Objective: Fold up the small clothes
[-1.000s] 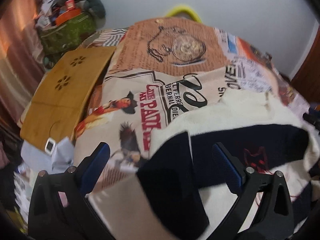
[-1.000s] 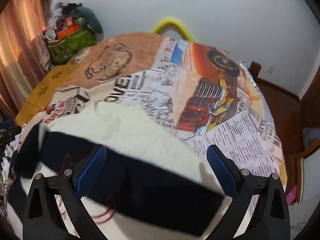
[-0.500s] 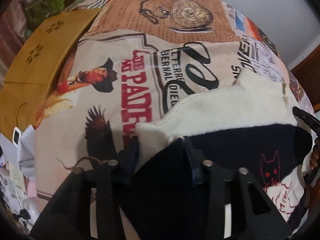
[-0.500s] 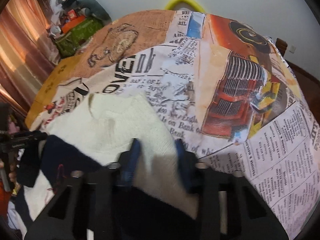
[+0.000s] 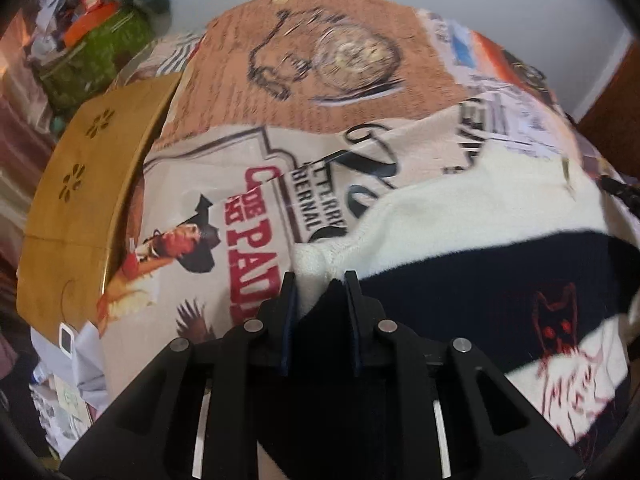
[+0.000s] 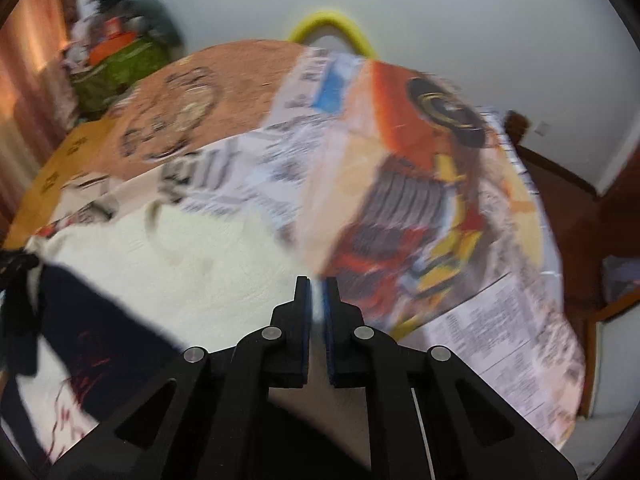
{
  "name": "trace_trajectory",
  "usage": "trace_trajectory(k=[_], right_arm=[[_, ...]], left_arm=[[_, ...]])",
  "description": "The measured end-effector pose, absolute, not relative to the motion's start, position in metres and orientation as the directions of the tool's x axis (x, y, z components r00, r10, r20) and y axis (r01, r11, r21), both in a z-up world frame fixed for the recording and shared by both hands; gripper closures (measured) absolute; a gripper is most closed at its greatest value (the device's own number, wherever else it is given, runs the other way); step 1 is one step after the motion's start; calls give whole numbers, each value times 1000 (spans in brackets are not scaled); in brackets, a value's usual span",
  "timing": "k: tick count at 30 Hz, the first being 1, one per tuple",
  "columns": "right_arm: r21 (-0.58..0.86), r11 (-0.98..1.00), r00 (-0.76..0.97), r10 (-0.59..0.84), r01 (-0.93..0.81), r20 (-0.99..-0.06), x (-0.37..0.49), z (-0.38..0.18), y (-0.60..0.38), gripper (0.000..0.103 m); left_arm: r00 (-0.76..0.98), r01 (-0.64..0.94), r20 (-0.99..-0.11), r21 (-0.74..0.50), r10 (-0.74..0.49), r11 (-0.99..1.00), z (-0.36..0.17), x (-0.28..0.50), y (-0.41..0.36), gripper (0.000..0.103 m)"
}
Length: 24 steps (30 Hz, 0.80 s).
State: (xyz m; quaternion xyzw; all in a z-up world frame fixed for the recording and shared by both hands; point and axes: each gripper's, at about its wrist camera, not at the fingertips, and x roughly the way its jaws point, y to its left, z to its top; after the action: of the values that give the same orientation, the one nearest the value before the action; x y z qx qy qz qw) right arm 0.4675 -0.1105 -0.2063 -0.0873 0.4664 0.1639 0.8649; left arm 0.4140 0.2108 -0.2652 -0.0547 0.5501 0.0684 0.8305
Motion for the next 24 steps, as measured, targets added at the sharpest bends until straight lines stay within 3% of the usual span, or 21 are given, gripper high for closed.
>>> trace_trajectory(k=[2,4,11,14,15,18,20,22,24], right_arm=[[4,945,507,179,-328,-843,479,-209,-119,101],[100,947,475,242,-304,-846,482,-208,-128,100],[179,898,474,372,-402,-798,441,-171,-117,98],[208,867,478,433,-453,-764,416,-150,-108,84],[211,858,484,448,-468,-752,408,-144,-106,76],[214,835,495,485,-507,-721,382,-130,-98,58],[216,822,490,501,-527,-713,368,-125,-94,52],[216,810,482,513,-545,-710,353,-122,-91,50],[213,801,478,522,-560,-707,340,-120,-89,47]], left_arm=[[361,-187,-930,-5,64,982,-277,418,214,81],[364,-183,-929,-2,66,983,-282,414,214,78],[462,-214,-885,-50,56,976,-237,382,217,72],[512,-210,-855,-30,84,977,-210,357,214,52],[538,-211,-838,-23,96,977,-199,343,214,43],[582,-229,-802,-2,135,973,-173,305,214,35],[589,-243,-794,0,148,970,-164,285,217,26],[603,-270,-785,-35,141,962,-157,256,225,11],[609,-303,-781,-67,139,951,-156,233,233,9]])
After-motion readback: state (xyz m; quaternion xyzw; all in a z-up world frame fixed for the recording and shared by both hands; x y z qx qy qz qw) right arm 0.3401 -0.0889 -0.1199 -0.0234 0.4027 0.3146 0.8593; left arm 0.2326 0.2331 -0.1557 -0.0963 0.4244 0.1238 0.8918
